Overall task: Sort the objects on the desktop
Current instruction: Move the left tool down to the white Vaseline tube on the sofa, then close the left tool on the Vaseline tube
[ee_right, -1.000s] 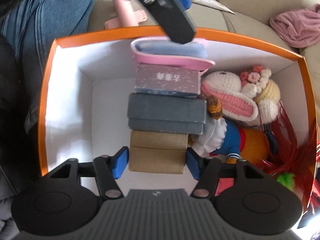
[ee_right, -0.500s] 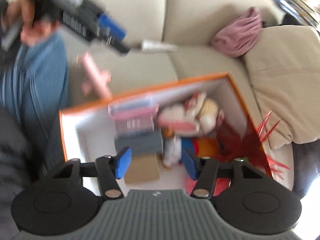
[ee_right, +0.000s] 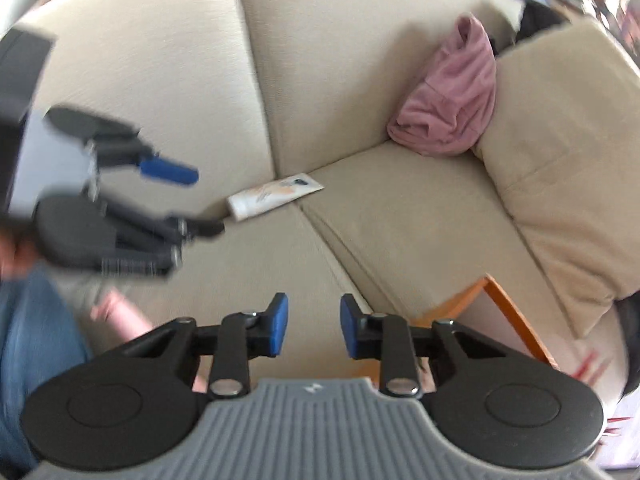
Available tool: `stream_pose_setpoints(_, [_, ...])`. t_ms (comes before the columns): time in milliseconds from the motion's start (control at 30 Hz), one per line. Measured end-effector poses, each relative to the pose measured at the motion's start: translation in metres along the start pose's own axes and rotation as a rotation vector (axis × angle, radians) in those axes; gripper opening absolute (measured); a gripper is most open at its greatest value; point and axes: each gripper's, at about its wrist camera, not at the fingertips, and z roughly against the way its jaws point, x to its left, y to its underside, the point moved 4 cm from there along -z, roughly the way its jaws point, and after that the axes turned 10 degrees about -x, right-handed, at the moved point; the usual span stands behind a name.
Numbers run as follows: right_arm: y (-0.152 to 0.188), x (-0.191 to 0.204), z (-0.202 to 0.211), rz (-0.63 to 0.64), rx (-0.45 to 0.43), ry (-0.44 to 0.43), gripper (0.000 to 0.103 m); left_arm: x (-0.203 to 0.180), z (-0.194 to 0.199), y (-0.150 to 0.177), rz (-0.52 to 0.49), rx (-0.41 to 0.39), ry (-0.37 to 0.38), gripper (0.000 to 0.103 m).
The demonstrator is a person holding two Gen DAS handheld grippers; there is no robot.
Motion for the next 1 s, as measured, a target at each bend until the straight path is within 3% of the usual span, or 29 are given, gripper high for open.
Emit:
stream_pose_setpoints(100, [-0.007,-0.009,-0.026,-0.056,0.011,0.041,0.03,-0.003,-0.025,-0.002,-0.041,0.02,-0.037,0.059])
stream_pose_setpoints(233, [-0.009,-0.017,-0.054,-0.027,0.035,0.094,0.031,0.0,-0.059,-0.003,-0.063,0.077,-0.085,0.059])
stream_pose_setpoints(533, [-0.019,-0.031,-0.097,-0.002,0.07,0.13,0.031,0.012,-0.112,0.005,-0.036,0.142,-0.095,0.059])
stream_pose_setpoints(833, [-0.014,-0.028,-0.108,-0.024,0.077,0.111,0.035,0.013,-0.118,0.008,-0.041,0.074,-0.12,0.054])
stream_pose_setpoints(900, [-0.011,-0.027,-0.109,-0.024,0.081,0.115,0.036,0.01,-0.115,0.009,-0.096,0.083,-0.172,0.045])
stream_pose_setpoints(1000, [-0.005,-0.027,-0.113,-0.028,0.094,0.115,0.036,0.004,-0.112,0.013,-0.168,0.097,-0.212,0.043])
